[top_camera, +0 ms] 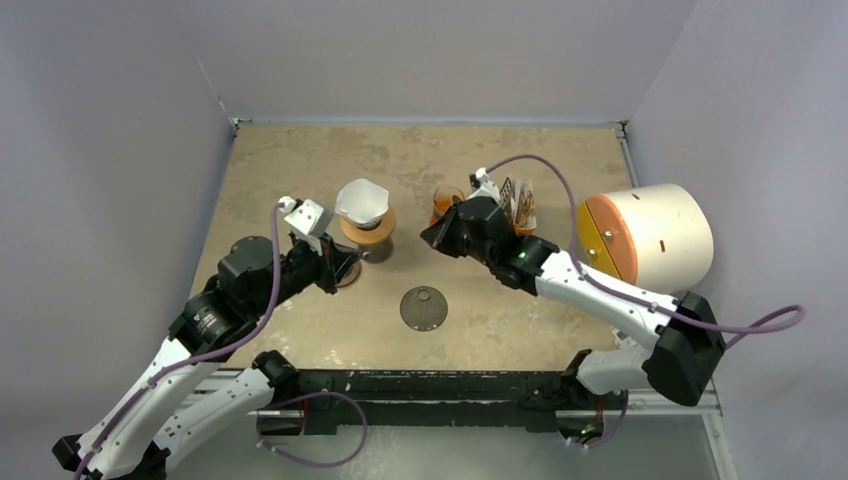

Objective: Place the coffee filter in the dripper
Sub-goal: Move the coffee server to the center of the board.

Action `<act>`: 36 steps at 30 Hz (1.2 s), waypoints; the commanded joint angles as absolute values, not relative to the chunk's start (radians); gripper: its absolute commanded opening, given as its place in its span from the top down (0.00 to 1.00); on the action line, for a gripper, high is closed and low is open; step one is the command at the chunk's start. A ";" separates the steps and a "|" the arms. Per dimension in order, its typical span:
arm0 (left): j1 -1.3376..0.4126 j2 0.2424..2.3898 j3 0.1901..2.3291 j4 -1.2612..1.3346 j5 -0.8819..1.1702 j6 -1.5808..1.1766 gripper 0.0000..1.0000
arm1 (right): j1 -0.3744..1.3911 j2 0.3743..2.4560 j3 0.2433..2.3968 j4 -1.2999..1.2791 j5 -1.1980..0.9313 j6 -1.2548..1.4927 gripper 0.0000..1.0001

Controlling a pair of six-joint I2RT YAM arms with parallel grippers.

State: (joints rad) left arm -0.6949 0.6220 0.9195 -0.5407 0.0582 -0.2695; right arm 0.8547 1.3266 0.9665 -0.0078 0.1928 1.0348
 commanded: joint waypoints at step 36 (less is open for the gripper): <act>-0.675 0.667 0.925 -0.543 0.027 -0.279 0.78 | 0.713 1.881 1.779 -0.660 0.314 0.248 0.69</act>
